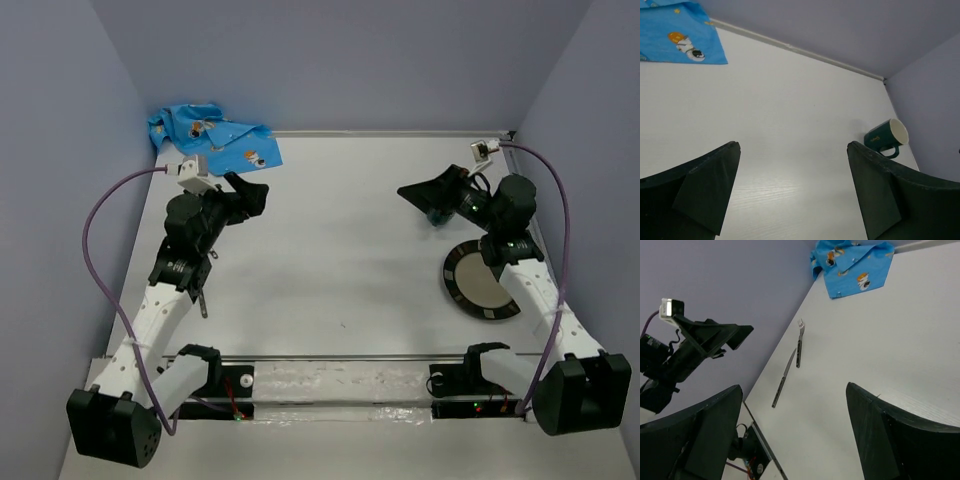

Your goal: Set the dinner table for one person

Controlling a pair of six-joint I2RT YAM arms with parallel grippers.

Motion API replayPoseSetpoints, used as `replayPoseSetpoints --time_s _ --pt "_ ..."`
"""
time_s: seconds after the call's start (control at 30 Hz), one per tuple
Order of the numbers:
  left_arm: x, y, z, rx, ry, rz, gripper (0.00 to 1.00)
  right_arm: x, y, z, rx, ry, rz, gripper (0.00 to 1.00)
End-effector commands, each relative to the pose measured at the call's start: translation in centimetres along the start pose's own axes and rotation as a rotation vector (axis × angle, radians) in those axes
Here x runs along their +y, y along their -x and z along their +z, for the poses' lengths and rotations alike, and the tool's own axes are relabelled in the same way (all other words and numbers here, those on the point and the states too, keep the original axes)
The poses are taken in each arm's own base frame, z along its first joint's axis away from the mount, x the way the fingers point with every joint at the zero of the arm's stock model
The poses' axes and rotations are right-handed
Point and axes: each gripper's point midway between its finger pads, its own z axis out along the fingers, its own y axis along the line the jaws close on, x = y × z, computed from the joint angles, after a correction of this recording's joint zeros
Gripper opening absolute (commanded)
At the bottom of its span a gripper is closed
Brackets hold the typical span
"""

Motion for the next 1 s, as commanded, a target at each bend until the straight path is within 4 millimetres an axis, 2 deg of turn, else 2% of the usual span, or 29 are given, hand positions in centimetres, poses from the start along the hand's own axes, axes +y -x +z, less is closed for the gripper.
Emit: replayPoseSetpoints --time_s 0.0,0.1,0.13,0.17,0.2,0.27,0.37,0.4,0.43,0.47,0.5,0.53,0.57,0.6,0.63,0.7,0.73,0.77,0.8,0.87,0.97 --pt "0.5 3.1 1.9 -0.112 0.052 -0.036 0.99 3.1 0.1 2.3 0.007 0.082 -0.096 0.9" --pt "1.1 3.0 3.8 -0.111 0.074 -0.052 0.99 3.8 -1.7 3.6 0.055 0.105 -0.097 0.9" --pt "2.0 2.7 5.4 -0.093 0.112 -0.055 0.99 3.7 -2.1 3.8 0.061 0.103 -0.107 0.89" --pt "3.4 2.9 6.1 -0.111 0.183 -0.054 0.99 3.3 -2.4 4.0 0.063 0.085 -0.106 0.88" --pt "5.0 1.6 7.6 -0.076 0.235 -0.057 0.99 2.9 -2.5 4.0 0.061 0.068 -0.108 0.88" --pt "6.2 2.4 9.2 -0.11 0.3 -0.05 0.99 2.3 -3.0 4.2 0.065 0.038 -0.125 0.87" --pt "8.9 1.8 12.2 -0.103 0.404 -0.007 0.99 1.0 -4.1 3.9 0.083 -0.004 -0.129 0.84" --pt "10.7 -0.1 13.5 -0.05 0.456 0.004 0.99 0.6 -4.5 3.8 0.087 -0.017 -0.126 0.83" --pt "10.3 1.1 14.7 -0.065 0.457 0.016 0.95 0.0 -5.1 3.7 0.094 -0.033 -0.124 0.82" --pt "10.8 1.0 15.3 -0.051 0.476 0.05 0.86 -0.5 -5.2 3.7 0.093 -0.049 -0.124 0.81" --pt "11.4 0.7 16.0 -0.04 0.497 0.064 0.82 -1.0 -5.5 3.6 0.097 -0.064 -0.122 0.81" --pt "12.0 0.5 17.7 -0.027 0.519 0.079 0.75 -1.2 -5.9 3.7 0.107 -0.067 -0.126 0.8" --pt "14.0 -1.6 18.7 0.035 0.575 0.115 0.67 -1.7 -6.2 3.8 0.115 -0.083 -0.122 0.8" --pt "13.5 -0.5 18.9 0.023 0.572 0.123 0.66 -1.9 -6.3 3.9 0.119 -0.088 -0.123 0.8" --pt "14.3 -1.3 20.4 0.062 0.599 0.139 0.66 -2.0 -6.3 3.9 0.124 -0.091 -0.132 0.79" --pt "15.2 -2.2 21.6 0.1 0.619 0.169 0.66 -1.9 -6.5 4.0 0.126 -0.094 -0.138 0.79" --pt "15.7 -2.6 23.0 0.113 0.624 0.175 0.66 -2.0 -6.5 3.9 0.125 -0.098 -0.144 0.79" --pt "17.1 -4.6 23.5 0.17 0.654 0.189 0.67 -2.2 -6.6 3.8 0.126 -0.11 -0.146 0.79" --pt "16.6 -3.9 23.6 0.17 0.651 0.193 0.67 -2.4 -6.6 3.8 0.129 -0.118 -0.146 0.79" --pt "17.4 -4.9 24.8 0.212 0.666 0.207 0.67 -2.5 -7.1 3.7 0.14 -0.123 -0.154 0.79" --pt "17.4 -5.8 26.2 0.246 0.653 0.226 0.68 -2.7 -7.3 3.9 0.143 -0.132 -0.158 0.79"
